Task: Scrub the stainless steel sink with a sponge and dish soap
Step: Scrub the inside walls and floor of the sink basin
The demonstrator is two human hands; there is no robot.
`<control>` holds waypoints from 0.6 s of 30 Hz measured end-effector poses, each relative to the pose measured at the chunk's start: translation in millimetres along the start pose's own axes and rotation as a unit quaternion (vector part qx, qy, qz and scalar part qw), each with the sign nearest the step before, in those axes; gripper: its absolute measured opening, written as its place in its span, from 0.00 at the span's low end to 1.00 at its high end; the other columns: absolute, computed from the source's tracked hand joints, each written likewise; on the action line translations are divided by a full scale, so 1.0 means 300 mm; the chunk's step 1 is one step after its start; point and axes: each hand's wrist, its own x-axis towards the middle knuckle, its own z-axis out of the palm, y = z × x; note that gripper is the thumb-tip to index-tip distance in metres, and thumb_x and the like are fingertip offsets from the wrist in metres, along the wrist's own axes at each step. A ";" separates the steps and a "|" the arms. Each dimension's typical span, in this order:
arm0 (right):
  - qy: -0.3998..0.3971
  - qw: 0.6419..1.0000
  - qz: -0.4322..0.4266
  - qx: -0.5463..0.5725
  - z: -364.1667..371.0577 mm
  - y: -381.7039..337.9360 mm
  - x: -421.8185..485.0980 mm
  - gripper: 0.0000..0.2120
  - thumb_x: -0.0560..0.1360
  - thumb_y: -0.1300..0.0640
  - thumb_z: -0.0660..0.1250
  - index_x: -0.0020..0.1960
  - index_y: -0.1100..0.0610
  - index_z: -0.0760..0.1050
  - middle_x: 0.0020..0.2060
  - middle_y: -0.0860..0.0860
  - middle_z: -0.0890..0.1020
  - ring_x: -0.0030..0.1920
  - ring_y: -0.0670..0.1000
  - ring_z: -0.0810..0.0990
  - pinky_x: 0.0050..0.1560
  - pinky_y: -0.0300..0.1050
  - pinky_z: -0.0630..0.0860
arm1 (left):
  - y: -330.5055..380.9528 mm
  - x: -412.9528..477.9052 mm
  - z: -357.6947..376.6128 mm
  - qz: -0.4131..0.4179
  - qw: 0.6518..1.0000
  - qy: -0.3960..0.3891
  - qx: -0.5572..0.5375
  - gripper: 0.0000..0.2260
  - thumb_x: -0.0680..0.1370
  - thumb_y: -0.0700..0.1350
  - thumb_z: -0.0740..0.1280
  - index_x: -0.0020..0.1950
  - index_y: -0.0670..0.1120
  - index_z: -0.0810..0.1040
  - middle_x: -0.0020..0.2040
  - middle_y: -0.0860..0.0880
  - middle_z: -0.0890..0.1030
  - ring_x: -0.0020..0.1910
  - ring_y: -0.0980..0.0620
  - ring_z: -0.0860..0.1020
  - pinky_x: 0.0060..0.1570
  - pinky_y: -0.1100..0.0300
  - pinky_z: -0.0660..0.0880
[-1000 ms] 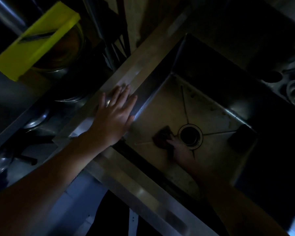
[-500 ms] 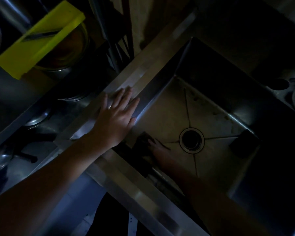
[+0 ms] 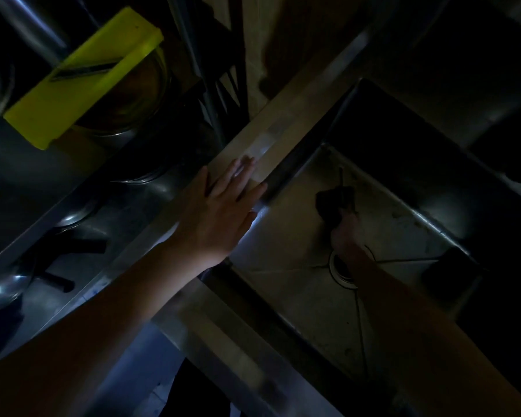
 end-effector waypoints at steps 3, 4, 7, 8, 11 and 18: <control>-0.029 0.994 -0.086 -0.058 0.053 -0.073 -0.100 0.31 0.73 0.69 0.57 0.73 0.50 0.64 0.76 0.54 0.59 0.66 0.61 0.70 0.62 0.55 0.73 | 0.002 0.006 -0.007 -0.003 0.999 0.007 -0.034 0.23 0.79 0.56 0.51 0.74 0.54 0.58 0.78 0.48 0.48 0.77 0.49 0.47 0.71 0.39 0.49; -0.055 0.989 -0.125 -0.065 0.078 -0.097 -0.145 0.30 0.74 0.68 0.57 0.73 0.49 0.62 0.76 0.53 0.57 0.66 0.61 0.70 0.61 0.54 0.73 | 0.005 0.008 -0.009 -0.001 0.998 0.015 -0.054 0.23 0.79 0.54 0.53 0.74 0.53 0.61 0.78 0.48 0.50 0.77 0.49 0.48 0.71 0.40 0.48; -0.143 0.958 -0.217 -0.119 0.175 -0.141 -0.269 0.24 0.79 0.61 0.54 0.74 0.48 0.59 0.78 0.50 0.52 0.73 0.57 0.61 0.64 0.52 0.72 | 0.014 0.011 -0.006 0.015 0.994 0.055 -0.094 0.20 0.79 0.49 0.61 0.70 0.49 0.68 0.77 0.46 0.57 0.76 0.47 0.54 0.70 0.40 0.50; -0.166 0.949 -0.231 -0.138 0.201 -0.147 -0.302 0.23 0.81 0.60 0.53 0.75 0.49 0.59 0.78 0.49 0.51 0.76 0.56 0.56 0.65 0.51 0.71 | 0.017 0.014 -0.004 0.020 0.992 0.069 -0.101 0.19 0.78 0.48 0.62 0.69 0.49 0.70 0.76 0.45 0.60 0.75 0.46 0.57 0.70 0.39 0.52; -0.186 0.939 -0.251 -0.146 0.235 -0.141 -0.346 0.22 0.81 0.60 0.52 0.74 0.51 0.60 0.78 0.48 0.51 0.77 0.54 0.50 0.66 0.52 0.71 | 0.018 0.029 0.003 0.026 0.991 0.080 -0.109 0.19 0.77 0.49 0.63 0.68 0.49 0.72 0.75 0.45 0.62 0.75 0.46 0.59 0.69 0.39 0.54; -0.070 0.973 -0.204 -0.084 0.202 -0.179 -0.179 0.19 0.79 0.60 0.55 0.68 0.50 0.69 0.76 0.47 0.59 0.74 0.51 0.60 0.61 0.48 0.73 | 0.002 0.121 -0.009 0.044 0.990 0.097 -0.087 0.20 0.75 0.49 0.66 0.68 0.49 0.72 0.74 0.43 0.65 0.73 0.45 0.63 0.66 0.35 0.57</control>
